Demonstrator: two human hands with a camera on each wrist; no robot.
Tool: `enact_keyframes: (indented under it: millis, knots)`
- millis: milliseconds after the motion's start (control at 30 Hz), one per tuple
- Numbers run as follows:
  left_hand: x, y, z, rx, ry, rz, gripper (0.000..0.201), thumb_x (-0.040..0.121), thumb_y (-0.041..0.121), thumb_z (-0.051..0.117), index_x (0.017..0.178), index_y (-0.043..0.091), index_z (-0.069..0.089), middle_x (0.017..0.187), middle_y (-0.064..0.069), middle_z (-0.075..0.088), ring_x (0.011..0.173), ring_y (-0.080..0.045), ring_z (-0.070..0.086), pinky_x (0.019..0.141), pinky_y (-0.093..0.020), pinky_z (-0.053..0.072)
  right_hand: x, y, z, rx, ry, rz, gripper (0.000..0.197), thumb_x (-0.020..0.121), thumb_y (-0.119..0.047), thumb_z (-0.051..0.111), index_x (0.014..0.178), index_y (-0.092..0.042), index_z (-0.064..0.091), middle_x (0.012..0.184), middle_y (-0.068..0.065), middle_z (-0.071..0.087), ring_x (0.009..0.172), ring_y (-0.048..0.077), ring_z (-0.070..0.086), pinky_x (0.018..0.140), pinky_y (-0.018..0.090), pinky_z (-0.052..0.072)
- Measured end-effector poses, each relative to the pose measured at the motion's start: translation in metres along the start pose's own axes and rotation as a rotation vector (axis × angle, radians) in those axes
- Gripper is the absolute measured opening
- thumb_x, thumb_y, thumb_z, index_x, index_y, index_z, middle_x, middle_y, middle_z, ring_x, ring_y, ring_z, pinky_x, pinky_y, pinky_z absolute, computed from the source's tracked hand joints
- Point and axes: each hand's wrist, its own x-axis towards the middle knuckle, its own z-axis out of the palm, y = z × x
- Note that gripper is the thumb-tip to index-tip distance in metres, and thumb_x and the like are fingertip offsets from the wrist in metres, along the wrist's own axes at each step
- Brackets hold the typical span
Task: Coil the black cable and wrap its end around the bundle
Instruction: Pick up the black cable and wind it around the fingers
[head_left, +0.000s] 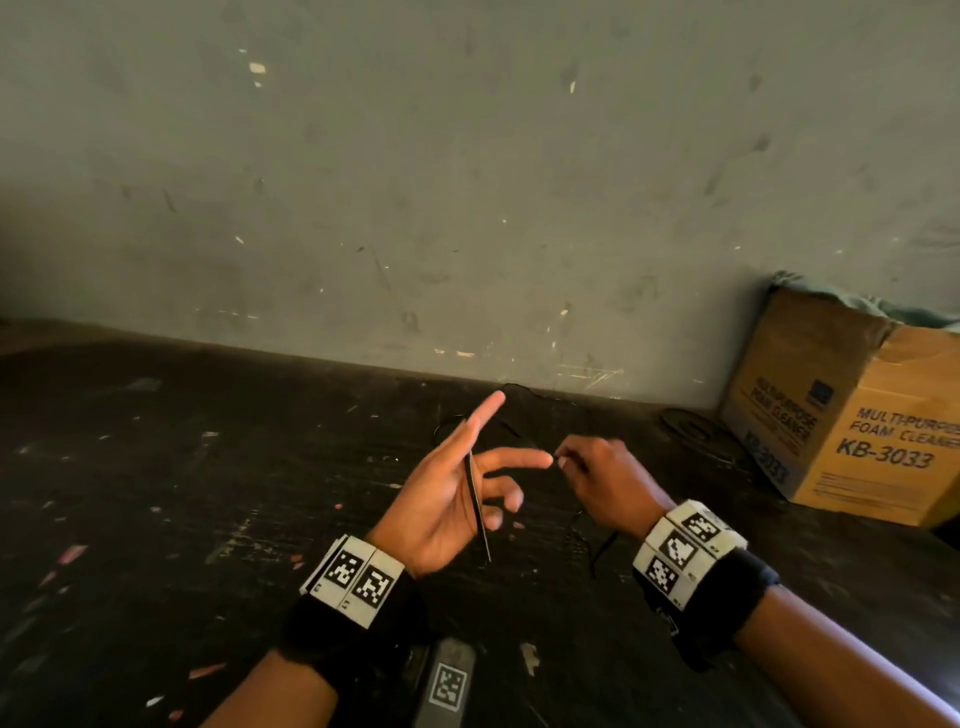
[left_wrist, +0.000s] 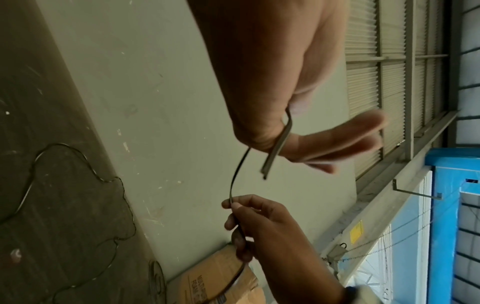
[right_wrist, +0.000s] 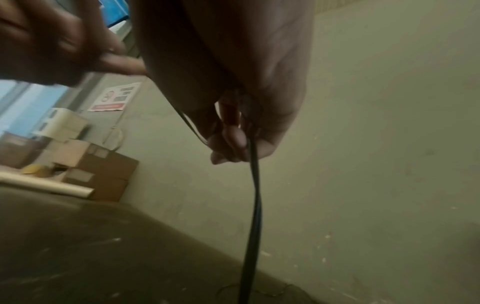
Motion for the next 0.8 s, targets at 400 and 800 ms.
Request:
enact_keyframes:
  millis: [400, 800]
  knots:
    - [0.013, -0.012, -0.018, 0.615, 0.036, -0.079, 0.045, 0.095, 0.045, 0.035, 0.136, 0.058, 0.024, 0.147, -0.008, 0.044, 0.119, -0.025, 0.059, 0.092, -0.046, 0.052, -0.054, -0.064, 0.0, 0.033, -0.413, -0.285, 0.016, 0.094, -0.024, 0.052, 0.091, -0.013, 0.063, 0.074, -0.007, 0.06, 0.06, 0.001, 0.052, 0.059, 0.015, 0.042]
    - [-0.008, -0.008, -0.003, 0.702, -0.212, -0.25, 0.051, 0.093, 0.054, 0.025, 0.141, 0.042, 0.034, 0.063, -0.006, 0.056, 0.031, -0.004, 0.032, 0.031, -0.015, 0.024, -0.005, -0.029, -0.116, -0.014, -0.097, -0.424, 0.025, 0.085, -0.035, 0.059, 0.094, -0.015, 0.072, 0.082, -0.008, 0.071, 0.068, 0.003, 0.064, 0.062, 0.018, 0.051]
